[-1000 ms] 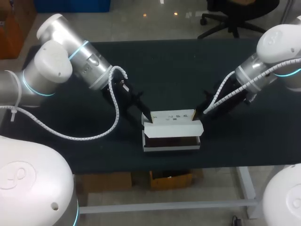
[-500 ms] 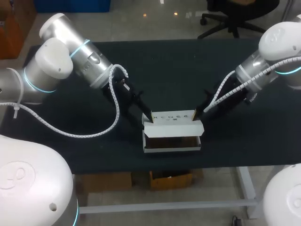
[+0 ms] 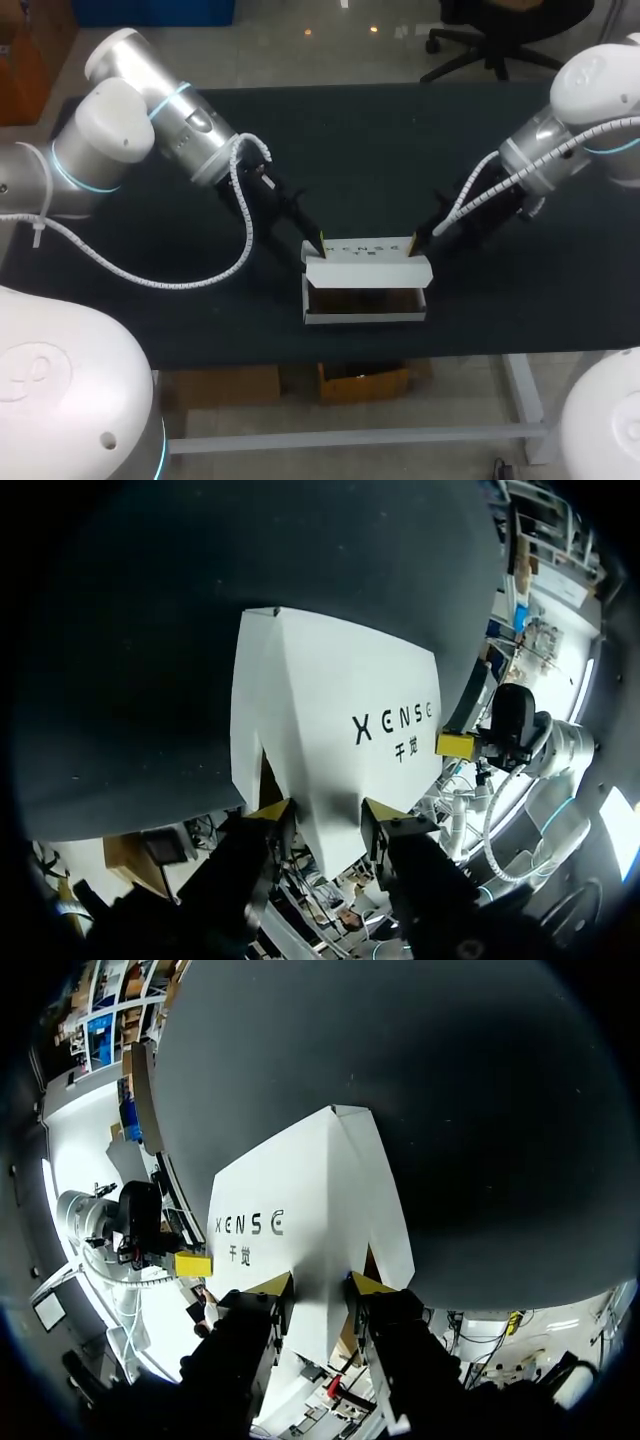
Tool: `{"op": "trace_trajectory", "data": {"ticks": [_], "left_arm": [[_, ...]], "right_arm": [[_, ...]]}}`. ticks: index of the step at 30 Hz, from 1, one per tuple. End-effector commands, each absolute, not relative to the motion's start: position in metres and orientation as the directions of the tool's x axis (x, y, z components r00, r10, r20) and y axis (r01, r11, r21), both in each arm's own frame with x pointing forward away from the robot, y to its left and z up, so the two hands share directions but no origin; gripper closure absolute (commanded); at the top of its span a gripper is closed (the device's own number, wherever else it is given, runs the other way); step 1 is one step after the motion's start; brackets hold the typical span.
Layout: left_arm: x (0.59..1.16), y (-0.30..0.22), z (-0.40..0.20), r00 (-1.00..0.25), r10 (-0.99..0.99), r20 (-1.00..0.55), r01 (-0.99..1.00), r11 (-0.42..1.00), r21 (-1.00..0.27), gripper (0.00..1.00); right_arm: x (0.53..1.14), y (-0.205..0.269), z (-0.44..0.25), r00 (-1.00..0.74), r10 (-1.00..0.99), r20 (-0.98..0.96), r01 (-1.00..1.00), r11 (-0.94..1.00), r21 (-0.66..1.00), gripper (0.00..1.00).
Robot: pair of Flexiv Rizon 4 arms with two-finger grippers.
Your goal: Assemble the packaging by folding the flat box into shape, placing the metal phone stand inside, and closing the box properly
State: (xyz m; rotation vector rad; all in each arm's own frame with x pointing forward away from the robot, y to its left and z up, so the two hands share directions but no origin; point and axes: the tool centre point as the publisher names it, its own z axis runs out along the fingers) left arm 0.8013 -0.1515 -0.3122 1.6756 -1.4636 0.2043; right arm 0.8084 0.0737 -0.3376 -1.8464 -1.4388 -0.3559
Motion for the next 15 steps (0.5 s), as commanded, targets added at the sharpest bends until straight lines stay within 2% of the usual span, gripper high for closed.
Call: {"op": "trace_trajectory", "data": {"ticks": [1, 15], "left_arm": [[0.8057, -0.1592, -0.3098, 0.292, -0.727, 0.621, -0.861, 0.084, 0.502, 0.56], [0.8091, -0.1623, -0.3084, 0.313, -0.731, 0.606, -0.839, 0.086, 0.537, 0.57]], "right_arm": [[0.8107, 0.0819, -0.3349, 0.327, 0.709, 0.625, 0.916, -0.074, -0.395, 0.68], [0.8132, 0.0830, -0.3304, 0.334, 0.710, 0.620, 0.909, -0.069, -0.411, 0.69]]}}
